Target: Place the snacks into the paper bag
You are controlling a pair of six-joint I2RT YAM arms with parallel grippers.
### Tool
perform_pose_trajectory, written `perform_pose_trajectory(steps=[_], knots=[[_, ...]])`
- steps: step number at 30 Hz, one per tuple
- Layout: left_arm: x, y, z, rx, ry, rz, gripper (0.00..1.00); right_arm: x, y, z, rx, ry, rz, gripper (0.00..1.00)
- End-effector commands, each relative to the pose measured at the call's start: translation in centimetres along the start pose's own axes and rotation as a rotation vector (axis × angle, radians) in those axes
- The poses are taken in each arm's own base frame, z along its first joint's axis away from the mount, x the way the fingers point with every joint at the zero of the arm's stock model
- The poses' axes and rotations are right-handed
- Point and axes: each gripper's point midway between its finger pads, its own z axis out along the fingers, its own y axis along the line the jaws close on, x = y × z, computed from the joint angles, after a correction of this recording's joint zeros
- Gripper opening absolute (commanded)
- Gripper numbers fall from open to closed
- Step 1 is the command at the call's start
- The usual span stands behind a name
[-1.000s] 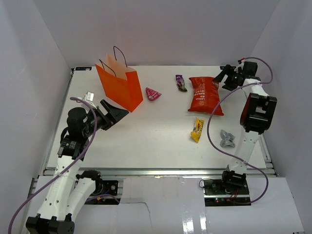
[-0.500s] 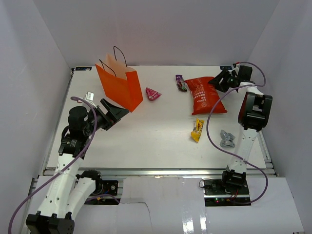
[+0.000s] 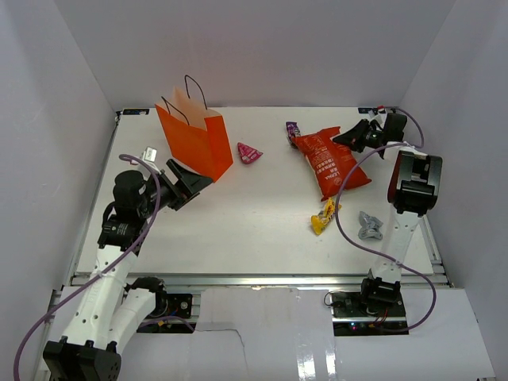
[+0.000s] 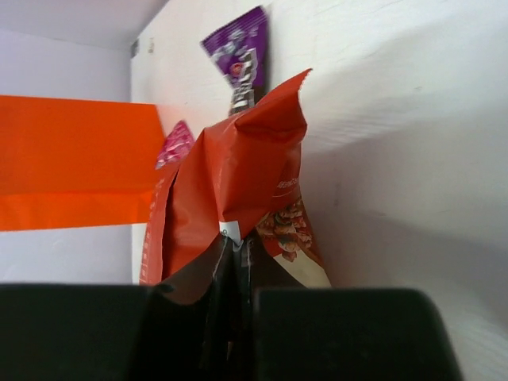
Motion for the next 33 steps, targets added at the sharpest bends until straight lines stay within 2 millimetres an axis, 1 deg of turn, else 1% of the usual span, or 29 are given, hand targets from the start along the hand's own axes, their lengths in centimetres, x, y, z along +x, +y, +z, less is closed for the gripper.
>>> perform_pose_trajectory(steps=[1, 2, 3, 4, 5, 6, 7, 8, 9, 10, 11, 12, 13, 15, 16, 17, 18, 19, 20, 21, 22, 23, 24, 25, 27, 28, 30, 33], knots=[[0.4, -0.7, 0.5, 0.057, 0.029, 0.01, 0.98, -0.7, 8.2, -2.5, -0.222, 0.001, -0.121, 0.08], [0.5, -0.8, 0.7, 0.063, 0.034, 0.009, 0.98, -0.6, 9.9, -3.2, -0.255, -0.002, -0.145, 0.08], [0.5, -1.0, 0.9, 0.079, 0.031, 0.012, 0.98, 0.6, 10.3, -3.6, -0.283, 0.024, -0.137, 0.08], [0.6, -0.9, 1.1, 0.082, 0.032, 0.011, 0.98, 0.7, 11.6, -3.8, -0.325, 0.013, -0.196, 0.08], [0.8, -1.0, 1.3, 0.091, 0.037, 0.013, 0.98, 1.0, 13.5, -4.8, -0.363, 0.018, -0.204, 0.08], [0.6, -1.4, 1.5, 0.112, 0.028, 0.023, 0.98, 1.7, 14.0, -5.0, -0.379, 0.023, -0.211, 0.08], [0.7, -1.3, 1.9, 0.115, 0.034, 0.02, 0.98, 2.1, 14.9, -5.2, -0.397, 0.026, -0.233, 0.08], [1.1, -1.5, 2.2, 0.124, 0.045, 0.024, 0.98, 2.3, 16.5, -5.7, -0.423, 0.029, -0.272, 0.08], [1.1, -1.7, 2.5, 0.132, 0.046, 0.031, 0.98, 2.6, 17.2, -5.9, -0.436, 0.034, -0.291, 0.08], [1.3, -2.0, 3.2, 0.15, 0.053, 0.051, 0.98, 3.2, 18.6, -6.2, -0.456, 0.042, -0.32, 0.08], [1.4, -2.4, 3.5, 0.167, 0.057, 0.066, 0.98, 3.7, 19.2, -6.4, -0.469, 0.053, -0.335, 0.08], [1.4, -2.9, 3.9, 0.187, 0.054, 0.087, 0.98, 4.6, 19.8, -6.2, -0.481, 0.069, -0.346, 0.08], [1.7, -3.4, 4.7, 0.209, 0.064, 0.117, 0.98, 5.1, 21.0, -6.7, -0.498, 0.074, -0.377, 0.08], [1.5, -4.7, 5.4, 0.252, 0.06, 0.166, 0.98, 6.7, 22.4, -6.7, -0.529, 0.105, -0.429, 0.08], [2.3, -4.9, 6.2, 0.263, 0.091, 0.199, 0.98, 7.6, 23.3, -7.2, -0.546, 0.117, -0.462, 0.08], [2.1, -6.0, 6.5, 0.289, 0.089, 0.232, 0.98, 8.4, 23.6, -7.2, -0.547, 0.139, -0.459, 0.08], [2.1, -6.4, 6.9, 0.301, 0.094, 0.26, 0.98, 9.4, 24.2, -7.0, -0.568, 0.153, -0.52, 0.08], [2.6, -7.0, 7.3, 0.316, 0.108, 0.288, 0.98, 9.9, 24.9, -7.6, -0.578, 0.156, -0.556, 0.08], [2.8, -6.8, 8.0, 0.317, 0.119, 0.335, 0.98, 11.4, 25.2, -7.4, -0.581, 0.205, -0.537, 0.08], [2.5, -7.8, 8.1, 0.338, 0.108, 0.367, 0.98, 12.4, 25.7, -7.2, -0.602, 0.21, -0.619, 0.08], [2.7, -8.1, 8.2, 0.349, 0.11, 0.392, 0.98, 12.9, 26.3, -7.5, -0.608, 0.212, -0.653, 0.08], [2.5, -8.1, 8.6, 0.349, 0.101, 0.434, 0.98, 13.4, 26.7, -7.7, -0.612, 0.22, -0.675, 0.08], [2.3, -8.5, 8.5, 0.358, 0.09, 0.46, 0.98, 14.5, 26.8, -7.7, -0.611, 0.254, -0.658, 0.08], [2.2, -8.5, 8.6, 0.359, 0.084, 0.477, 0.98, 14.9, 27.3, -8.1, -0.629, 0.246, -0.721, 0.08], [1.9, -8.4, 9.0, 0.359, 0.077, 0.524, 0.98, 16.3, 27.7, -8.3, -0.648, 0.27, -0.742, 0.08], [1.9, -8.7, 9.0, 0.368, 0.077, 0.537, 0.98, 16.9, 28.1, -8.7, -0.656, 0.278, -0.764, 0.08], [2.2, -8.4, 9.7, 0.369, 0.1, 0.557, 0.98, 18.1, 28.9, -9.1, -0.677, 0.295, -0.79, 0.08], [2.5, -8.8, 10.3, 0.384, 0.123, 0.575, 0.98, 19.7, 29.6, -9.4, -0.7, 0.327, -0.8, 0.08]])
